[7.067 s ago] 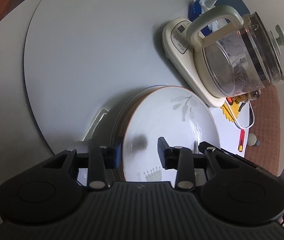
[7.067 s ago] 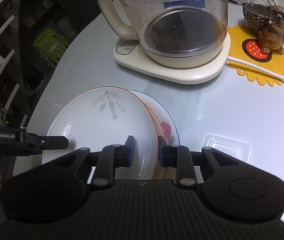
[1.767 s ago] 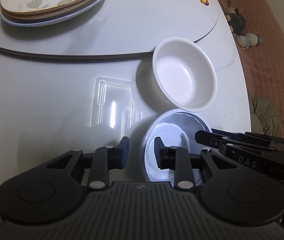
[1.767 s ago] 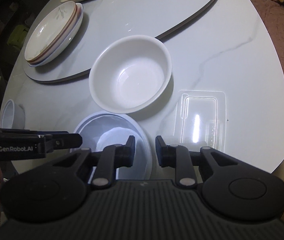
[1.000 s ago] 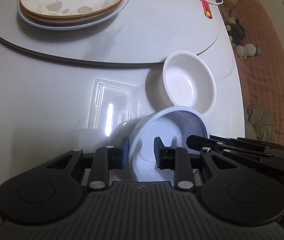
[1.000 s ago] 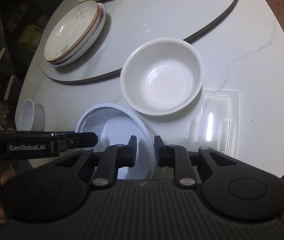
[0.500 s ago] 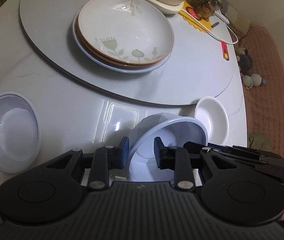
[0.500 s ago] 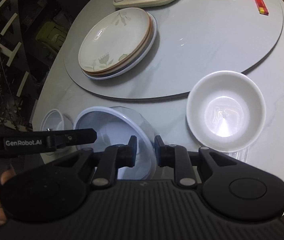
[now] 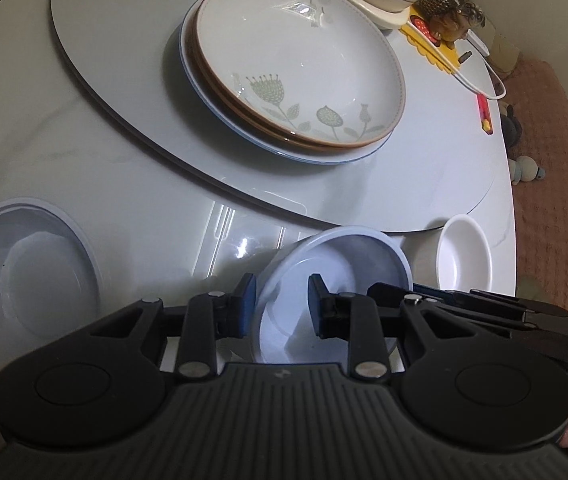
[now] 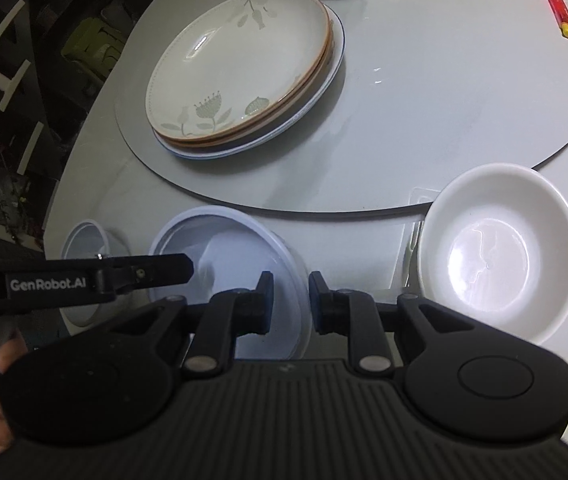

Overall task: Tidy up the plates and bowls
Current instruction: 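Lift the bluish bowl with both grippers and carry it along the table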

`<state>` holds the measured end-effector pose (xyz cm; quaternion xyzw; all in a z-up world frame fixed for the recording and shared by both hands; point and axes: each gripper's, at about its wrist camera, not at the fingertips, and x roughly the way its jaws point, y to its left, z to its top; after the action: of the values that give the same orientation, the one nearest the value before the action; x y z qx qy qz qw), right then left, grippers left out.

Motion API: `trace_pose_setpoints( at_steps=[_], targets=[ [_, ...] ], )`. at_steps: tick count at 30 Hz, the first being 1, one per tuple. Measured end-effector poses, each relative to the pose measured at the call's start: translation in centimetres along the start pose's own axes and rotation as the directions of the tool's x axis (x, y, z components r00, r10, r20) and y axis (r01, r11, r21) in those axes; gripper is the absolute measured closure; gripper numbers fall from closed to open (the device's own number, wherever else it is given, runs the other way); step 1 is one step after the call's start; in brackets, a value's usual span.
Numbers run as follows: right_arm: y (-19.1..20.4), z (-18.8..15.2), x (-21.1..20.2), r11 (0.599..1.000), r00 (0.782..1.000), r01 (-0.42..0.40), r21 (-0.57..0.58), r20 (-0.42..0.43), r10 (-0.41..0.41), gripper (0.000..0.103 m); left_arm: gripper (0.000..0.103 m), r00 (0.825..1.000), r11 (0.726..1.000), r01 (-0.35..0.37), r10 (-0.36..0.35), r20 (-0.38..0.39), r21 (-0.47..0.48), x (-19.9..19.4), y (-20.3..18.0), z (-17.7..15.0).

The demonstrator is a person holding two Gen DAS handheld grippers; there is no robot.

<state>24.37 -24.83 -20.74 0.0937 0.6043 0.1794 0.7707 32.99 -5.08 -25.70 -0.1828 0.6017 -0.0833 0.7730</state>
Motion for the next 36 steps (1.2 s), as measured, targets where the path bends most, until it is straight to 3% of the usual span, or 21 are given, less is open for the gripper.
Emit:
trace_pose_setpoints(
  at_steps=[16,21,24,36],
  targets=[
    [0.4,1.3,0.2,1.000,1.000,-0.008,-0.021,-0.002,0.008,0.079,0.068,0.998,0.999,-0.042,0.042,-0.039,-0.015,0.7,0.6,0.9],
    [0.7,1.3,-1.7,0.998,0.999,0.017,-0.060,0.042,-0.014,0.077,0.061,0.998,0.998,-0.057,0.057,0.008,0.012,-1.3,0.1,1.0],
    [0.8,1.3,-3.1,0.997,0.997,0.032,-0.064,0.075,-0.027,0.066,0.061,0.998,0.998,-0.055,0.054,0.036,0.015,-2.7,-0.1,1.0],
    [2.2,-0.2,-9.2,0.997,0.978,0.052,-0.063,0.204,-0.038,0.065,0.061,0.984,0.997,-0.034,0.022,0.176,0.067,-10.0,-2.2,-0.7]
  ],
)
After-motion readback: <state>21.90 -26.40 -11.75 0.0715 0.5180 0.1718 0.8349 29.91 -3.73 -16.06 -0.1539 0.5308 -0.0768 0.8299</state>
